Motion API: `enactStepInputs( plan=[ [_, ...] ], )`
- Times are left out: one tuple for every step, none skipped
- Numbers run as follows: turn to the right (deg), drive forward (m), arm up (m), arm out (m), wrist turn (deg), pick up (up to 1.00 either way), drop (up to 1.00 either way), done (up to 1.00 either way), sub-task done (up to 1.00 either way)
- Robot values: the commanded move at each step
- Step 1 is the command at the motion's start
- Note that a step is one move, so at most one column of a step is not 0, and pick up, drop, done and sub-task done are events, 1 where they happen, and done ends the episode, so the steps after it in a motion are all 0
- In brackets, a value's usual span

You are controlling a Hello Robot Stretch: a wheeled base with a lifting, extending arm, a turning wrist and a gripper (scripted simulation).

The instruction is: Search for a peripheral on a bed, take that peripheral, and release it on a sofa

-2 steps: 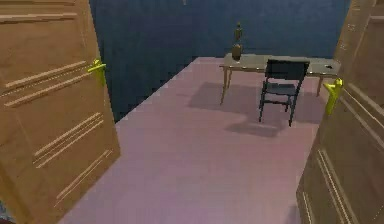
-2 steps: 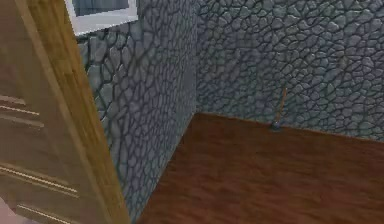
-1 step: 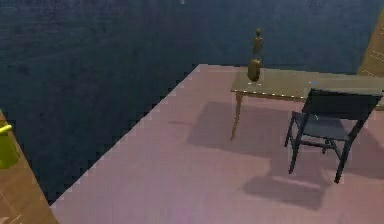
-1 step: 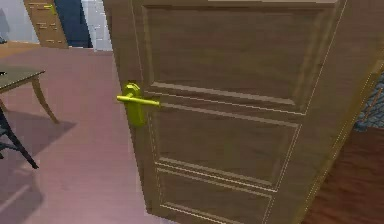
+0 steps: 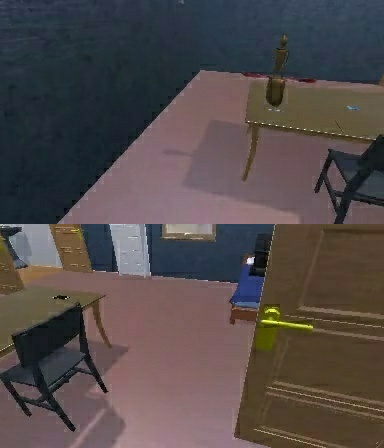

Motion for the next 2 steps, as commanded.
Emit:
enactStepInputs(
  plan=[
    [-12.0, 0.00, 0.00, 0.00, 0.0, 0.00, 0.00, 0.00, 0.00],
    [0.0, 1.00, 0.00, 0.00, 0.0, 0.00, 0.00, 0.00, 0.00]
  ],
)
